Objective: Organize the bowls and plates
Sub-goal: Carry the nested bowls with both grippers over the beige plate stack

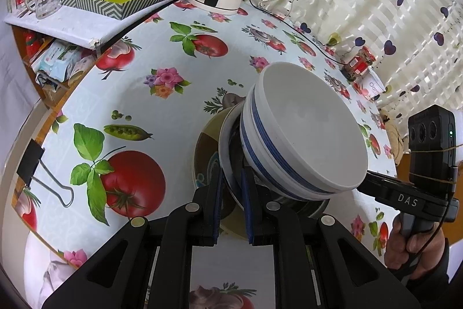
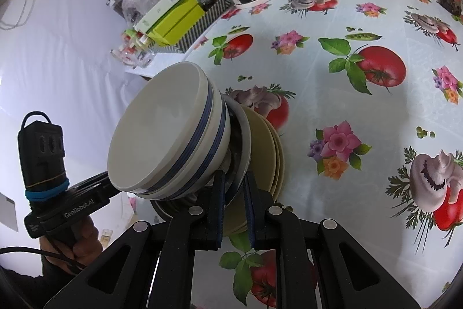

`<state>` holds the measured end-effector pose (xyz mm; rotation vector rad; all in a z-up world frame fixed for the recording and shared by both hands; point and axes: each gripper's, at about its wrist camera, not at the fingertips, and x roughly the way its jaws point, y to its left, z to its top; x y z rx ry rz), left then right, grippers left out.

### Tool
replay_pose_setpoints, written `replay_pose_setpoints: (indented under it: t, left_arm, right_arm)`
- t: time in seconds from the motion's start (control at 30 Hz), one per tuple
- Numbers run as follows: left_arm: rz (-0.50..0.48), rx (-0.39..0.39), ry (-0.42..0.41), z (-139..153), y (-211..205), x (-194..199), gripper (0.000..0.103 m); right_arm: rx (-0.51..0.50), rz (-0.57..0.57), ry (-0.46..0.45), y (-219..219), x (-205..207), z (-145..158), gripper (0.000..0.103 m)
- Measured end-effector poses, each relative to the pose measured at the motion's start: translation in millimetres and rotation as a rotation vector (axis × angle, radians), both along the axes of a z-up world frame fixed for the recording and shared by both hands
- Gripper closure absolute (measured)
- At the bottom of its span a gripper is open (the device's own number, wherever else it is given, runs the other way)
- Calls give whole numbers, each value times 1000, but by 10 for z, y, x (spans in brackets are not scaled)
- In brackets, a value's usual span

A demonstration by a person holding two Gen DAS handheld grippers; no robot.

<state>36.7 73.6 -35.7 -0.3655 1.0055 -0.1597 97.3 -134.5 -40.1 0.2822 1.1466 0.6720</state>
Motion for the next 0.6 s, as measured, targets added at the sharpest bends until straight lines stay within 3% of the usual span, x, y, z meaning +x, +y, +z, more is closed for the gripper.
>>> replay_pose_setpoints:
  t: [0.6]
  left_arm:
    - [2,18,-19,-1,-15,26,89]
  right_arm:
    - [-14,19,3,30,32,-25,88]
